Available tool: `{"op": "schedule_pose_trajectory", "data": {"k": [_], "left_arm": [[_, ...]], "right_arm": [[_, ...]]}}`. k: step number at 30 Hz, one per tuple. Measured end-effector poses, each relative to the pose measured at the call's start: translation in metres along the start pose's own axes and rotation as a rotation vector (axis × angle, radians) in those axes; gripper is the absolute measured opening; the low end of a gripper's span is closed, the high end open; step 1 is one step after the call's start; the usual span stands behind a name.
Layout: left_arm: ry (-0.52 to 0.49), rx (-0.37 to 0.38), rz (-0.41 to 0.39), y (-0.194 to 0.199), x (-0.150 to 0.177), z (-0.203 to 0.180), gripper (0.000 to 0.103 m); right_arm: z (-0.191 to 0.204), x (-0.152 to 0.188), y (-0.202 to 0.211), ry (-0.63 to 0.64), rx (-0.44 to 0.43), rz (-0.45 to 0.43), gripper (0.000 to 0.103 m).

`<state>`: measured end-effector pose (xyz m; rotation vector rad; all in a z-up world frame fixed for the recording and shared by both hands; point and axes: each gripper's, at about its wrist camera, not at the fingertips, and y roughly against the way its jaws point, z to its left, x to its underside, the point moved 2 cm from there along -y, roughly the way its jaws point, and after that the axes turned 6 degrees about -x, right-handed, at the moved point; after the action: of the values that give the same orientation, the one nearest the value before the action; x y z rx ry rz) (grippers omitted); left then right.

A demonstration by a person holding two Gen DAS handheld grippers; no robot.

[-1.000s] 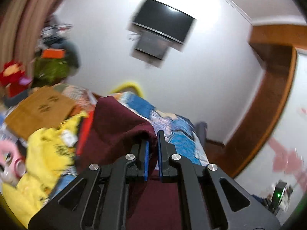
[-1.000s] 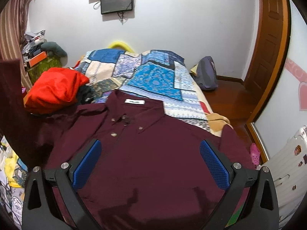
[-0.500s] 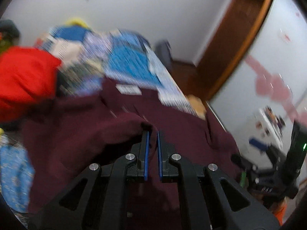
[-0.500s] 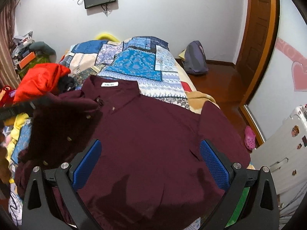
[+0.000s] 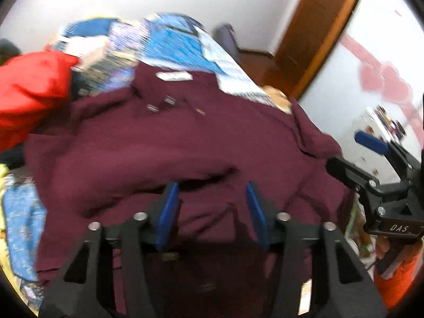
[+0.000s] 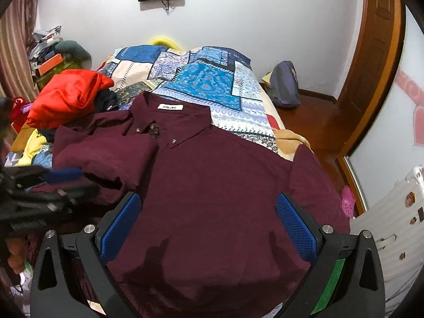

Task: Fold large clothes

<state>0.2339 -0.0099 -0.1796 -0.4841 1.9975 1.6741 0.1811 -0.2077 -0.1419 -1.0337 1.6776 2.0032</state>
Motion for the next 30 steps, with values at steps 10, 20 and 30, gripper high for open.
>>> {"op": "schedule_pose_trajectory", "data": {"k": [10,20,30], "left_arm": [[0.192,-0.138,-0.113,0.050,0.012,0.110,0.065],[0.338,-0.228,-0.071,0.039,0.056,0.192,0.065],[0.376,-0.225,0.029,0.008,0.096,0.218,0.065]], "right_arm": [[0.050,-0.020,-0.007,0.098,-0.033,0.002,0.102],[0.130,-0.035,-0.053,0.331,-0.153,0.149,0.102],[0.198,-0.028,-0.121,0.534,-0.218,0.370,0.100]]}}
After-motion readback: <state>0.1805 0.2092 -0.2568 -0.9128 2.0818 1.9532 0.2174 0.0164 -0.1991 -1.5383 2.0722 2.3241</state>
